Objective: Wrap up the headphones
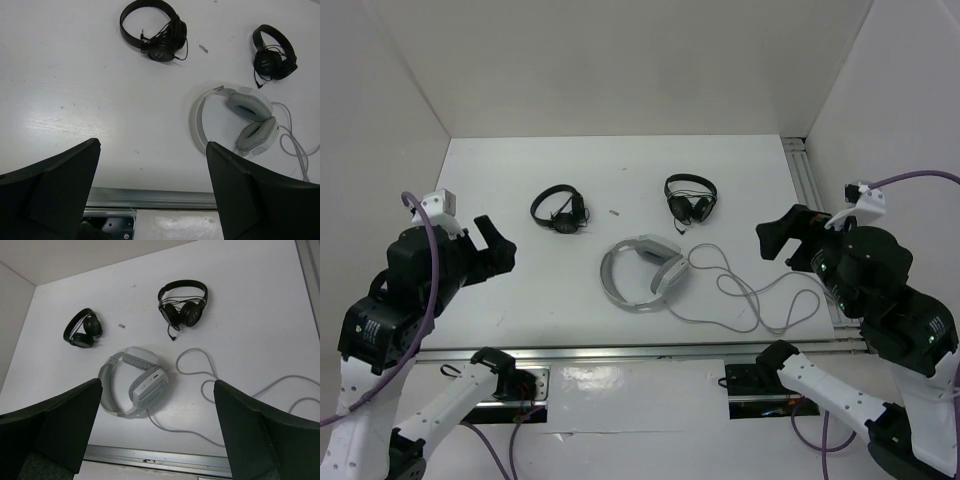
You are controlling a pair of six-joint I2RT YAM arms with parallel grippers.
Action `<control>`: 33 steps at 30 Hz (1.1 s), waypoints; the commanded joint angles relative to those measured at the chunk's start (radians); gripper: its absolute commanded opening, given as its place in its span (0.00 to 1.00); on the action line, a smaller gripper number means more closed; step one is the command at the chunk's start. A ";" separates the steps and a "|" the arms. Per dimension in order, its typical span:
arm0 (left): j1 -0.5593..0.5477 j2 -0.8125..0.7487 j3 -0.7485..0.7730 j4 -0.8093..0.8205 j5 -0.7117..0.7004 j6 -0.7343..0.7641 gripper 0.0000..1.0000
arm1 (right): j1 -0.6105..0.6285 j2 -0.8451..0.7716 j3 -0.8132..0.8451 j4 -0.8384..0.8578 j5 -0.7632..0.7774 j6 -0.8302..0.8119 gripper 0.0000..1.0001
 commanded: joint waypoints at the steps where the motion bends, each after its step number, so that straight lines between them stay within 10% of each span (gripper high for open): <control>1: 0.002 -0.017 -0.059 0.086 0.062 -0.038 1.00 | -0.002 0.021 0.021 0.002 0.057 -0.022 1.00; 19: -0.242 0.417 -0.530 0.523 0.168 -0.333 1.00 | -0.002 0.109 -0.183 0.178 -0.026 -0.086 1.00; 33: -0.400 0.914 -0.326 0.563 -0.007 -0.571 1.00 | -0.002 0.147 -0.289 0.296 -0.155 -0.114 1.00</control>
